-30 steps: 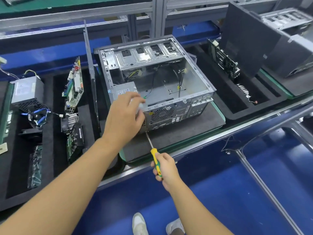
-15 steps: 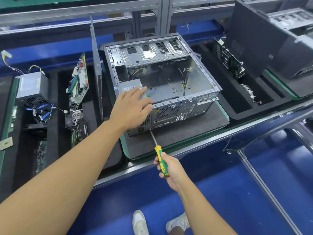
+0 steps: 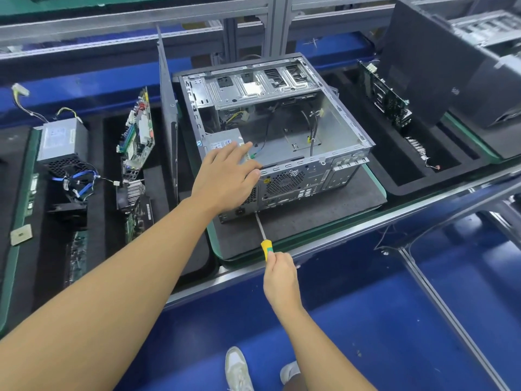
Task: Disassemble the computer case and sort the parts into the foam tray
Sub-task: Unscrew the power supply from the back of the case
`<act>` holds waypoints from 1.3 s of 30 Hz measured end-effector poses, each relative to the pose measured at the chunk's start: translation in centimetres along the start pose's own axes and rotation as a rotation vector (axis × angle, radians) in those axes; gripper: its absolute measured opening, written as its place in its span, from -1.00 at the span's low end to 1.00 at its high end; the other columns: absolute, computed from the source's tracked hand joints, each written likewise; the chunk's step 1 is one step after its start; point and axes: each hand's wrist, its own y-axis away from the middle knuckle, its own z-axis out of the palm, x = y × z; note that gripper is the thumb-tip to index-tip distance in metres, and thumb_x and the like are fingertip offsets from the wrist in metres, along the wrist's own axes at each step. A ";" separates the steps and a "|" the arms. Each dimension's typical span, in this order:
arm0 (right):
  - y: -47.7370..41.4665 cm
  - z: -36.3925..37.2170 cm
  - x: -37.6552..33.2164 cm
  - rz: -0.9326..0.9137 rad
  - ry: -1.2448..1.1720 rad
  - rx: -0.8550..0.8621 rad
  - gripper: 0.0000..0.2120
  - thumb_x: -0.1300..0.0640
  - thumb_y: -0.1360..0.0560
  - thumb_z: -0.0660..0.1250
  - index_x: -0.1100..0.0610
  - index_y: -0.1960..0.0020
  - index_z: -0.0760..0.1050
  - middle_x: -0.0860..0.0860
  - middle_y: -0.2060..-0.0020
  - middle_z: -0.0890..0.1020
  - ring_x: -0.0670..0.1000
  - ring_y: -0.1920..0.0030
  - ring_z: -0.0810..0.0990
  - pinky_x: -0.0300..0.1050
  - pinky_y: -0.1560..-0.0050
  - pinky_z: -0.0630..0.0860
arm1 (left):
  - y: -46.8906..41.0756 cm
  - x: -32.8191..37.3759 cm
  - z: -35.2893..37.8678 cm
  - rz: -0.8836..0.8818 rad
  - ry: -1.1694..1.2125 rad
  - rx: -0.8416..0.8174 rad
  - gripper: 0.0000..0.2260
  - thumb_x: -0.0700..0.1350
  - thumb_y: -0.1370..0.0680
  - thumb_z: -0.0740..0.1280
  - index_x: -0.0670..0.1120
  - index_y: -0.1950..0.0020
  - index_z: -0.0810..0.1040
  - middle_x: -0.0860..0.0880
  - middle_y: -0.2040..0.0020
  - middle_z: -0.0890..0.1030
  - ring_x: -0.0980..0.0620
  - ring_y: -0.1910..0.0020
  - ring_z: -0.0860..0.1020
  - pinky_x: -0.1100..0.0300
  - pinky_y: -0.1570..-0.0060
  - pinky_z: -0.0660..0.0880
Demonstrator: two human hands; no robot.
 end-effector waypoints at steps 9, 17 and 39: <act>-0.2 0.9 0.6 -0.065 0.564 0.066 -0.60 -0.04 -0.73 -0.11 0.15 -0.10 0.44 -0.02 0.05 0.37 -0.02 0.36 0.41 -0.22 0.38 0.33 | 0.0 0.1 0.0 0.000 0.011 -0.015 -0.62 0.12 -0.69 -0.05 0.22 -0.37 0.47 0.06 -0.61 0.17 -0.01 -0.59 0.05 -0.04 -0.52 -0.04; -2.9 -2.9 1.6 0.441 -0.743 -0.479 -0.59 -0.06 -0.68 0.15 0.25 -0.05 0.60 0.12 0.12 0.65 -0.01 0.36 0.45 -0.15 0.46 0.31 | 0.0 0.0 0.0 0.006 0.016 0.002 -0.62 0.11 -0.68 -0.03 0.22 -0.36 0.48 0.06 -0.60 0.19 -0.02 -0.59 0.06 -0.03 -0.51 -0.01; -1.2 -3.3 0.3 0.059 -0.058 -0.093 -0.61 -0.16 -0.64 0.14 0.13 0.17 0.37 0.00 0.36 0.49 -0.01 0.42 0.35 -0.15 0.43 0.26 | -0.1 -0.2 0.3 0.014 0.008 0.007 -0.63 0.13 -0.68 -0.05 0.23 -0.35 0.46 0.05 -0.61 0.18 -0.02 -0.59 0.06 -0.05 -0.51 -0.01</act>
